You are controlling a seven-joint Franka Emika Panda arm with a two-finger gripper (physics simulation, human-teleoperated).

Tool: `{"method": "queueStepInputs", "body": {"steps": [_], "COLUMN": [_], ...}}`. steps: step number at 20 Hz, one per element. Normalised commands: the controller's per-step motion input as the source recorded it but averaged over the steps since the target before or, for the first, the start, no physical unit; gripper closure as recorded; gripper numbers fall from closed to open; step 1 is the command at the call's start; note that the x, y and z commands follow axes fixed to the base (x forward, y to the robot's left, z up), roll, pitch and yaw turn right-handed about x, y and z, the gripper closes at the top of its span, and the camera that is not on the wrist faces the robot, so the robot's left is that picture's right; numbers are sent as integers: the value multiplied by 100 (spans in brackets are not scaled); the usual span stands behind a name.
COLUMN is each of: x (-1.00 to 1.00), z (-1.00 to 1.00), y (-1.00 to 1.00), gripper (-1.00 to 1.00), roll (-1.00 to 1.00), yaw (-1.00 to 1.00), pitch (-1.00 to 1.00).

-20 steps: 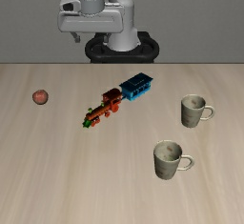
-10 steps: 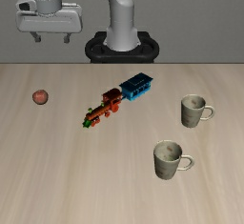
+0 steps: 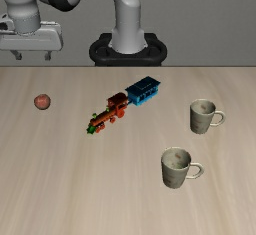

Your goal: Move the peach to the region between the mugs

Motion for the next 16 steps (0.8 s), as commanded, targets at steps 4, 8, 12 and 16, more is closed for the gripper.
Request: {"method": "queueStepInputs", "body": {"steps": [4,8,12,16], "x": [0,0,0,0], "z": [-100,-100,-100,0], "y": [0,0,0,0], "gripper": [-100,-100,-100,100], "roll": [0,0,0,0], "yaw": [0,0,0,0], "pitch": [0,0,0,0]}}
